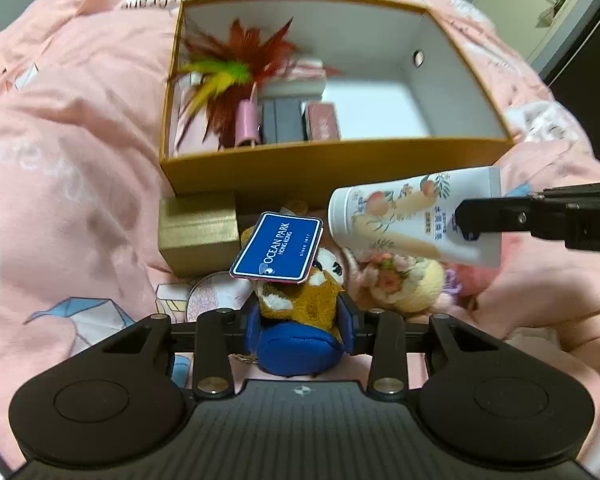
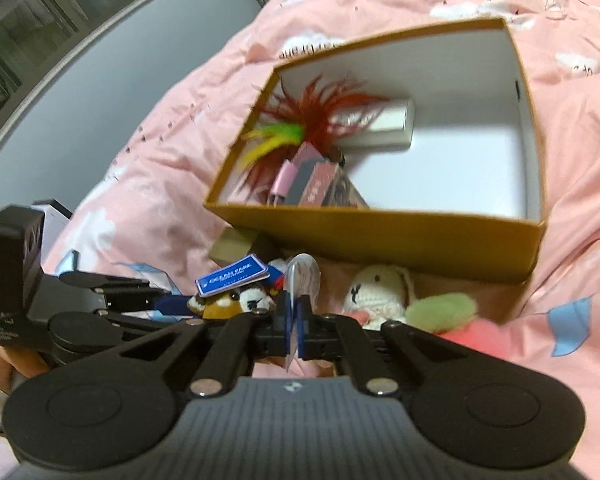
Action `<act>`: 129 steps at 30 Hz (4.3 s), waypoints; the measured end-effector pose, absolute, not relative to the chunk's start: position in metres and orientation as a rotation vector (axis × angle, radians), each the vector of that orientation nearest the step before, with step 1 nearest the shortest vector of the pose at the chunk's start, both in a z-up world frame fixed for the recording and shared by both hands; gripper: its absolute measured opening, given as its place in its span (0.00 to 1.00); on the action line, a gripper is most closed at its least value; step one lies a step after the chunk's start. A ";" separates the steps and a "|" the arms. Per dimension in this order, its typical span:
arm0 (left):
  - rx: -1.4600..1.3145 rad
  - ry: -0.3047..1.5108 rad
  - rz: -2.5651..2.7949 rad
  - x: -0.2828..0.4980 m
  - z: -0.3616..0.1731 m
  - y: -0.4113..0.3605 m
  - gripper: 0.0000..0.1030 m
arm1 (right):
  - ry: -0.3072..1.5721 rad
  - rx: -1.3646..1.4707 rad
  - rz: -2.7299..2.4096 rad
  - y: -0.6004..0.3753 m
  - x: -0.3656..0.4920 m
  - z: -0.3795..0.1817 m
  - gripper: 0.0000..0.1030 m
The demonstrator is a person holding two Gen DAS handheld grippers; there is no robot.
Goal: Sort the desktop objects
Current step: 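Grasp the blue plush keychain with the left gripper while the right grasps the hand cream tube, then carry the blue keychain and white hand cream tube over the shoebox with both grippers, then lower the keychain and open the left gripper while the right releases the tube into the shoebox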
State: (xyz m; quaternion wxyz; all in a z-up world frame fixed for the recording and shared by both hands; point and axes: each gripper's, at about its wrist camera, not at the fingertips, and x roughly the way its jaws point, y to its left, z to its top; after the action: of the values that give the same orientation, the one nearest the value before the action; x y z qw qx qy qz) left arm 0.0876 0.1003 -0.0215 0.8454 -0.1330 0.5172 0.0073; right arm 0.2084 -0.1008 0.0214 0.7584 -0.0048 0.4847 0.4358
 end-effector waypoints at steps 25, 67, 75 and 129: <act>-0.189 0.715 -0.070 0.145 0.074 0.072 0.41 | 0.839 -0.004 0.831 -0.146 0.258 0.101 0.02; -0.172 1.040 -0.085 0.232 -0.018 0.062 0.34 | 0.932 -0.106 0.785 -0.105 0.336 0.060 0.02; -0.245 1.028 -0.099 0.226 -0.023 0.076 0.31 | 0.936 -0.083 0.832 -0.094 0.333 0.065 0.02; -0.307 0.941 0.064 0.197 -0.014 0.160 0.31 | 0.991 -0.258 0.886 0.041 0.336 0.018 0.02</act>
State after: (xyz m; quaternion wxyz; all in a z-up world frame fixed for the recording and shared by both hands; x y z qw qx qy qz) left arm 0.1969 0.1601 -0.0143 0.8794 -0.1470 0.4517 0.0309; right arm 0.3362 0.0411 0.0180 0.7793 -0.1193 0.4586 0.4100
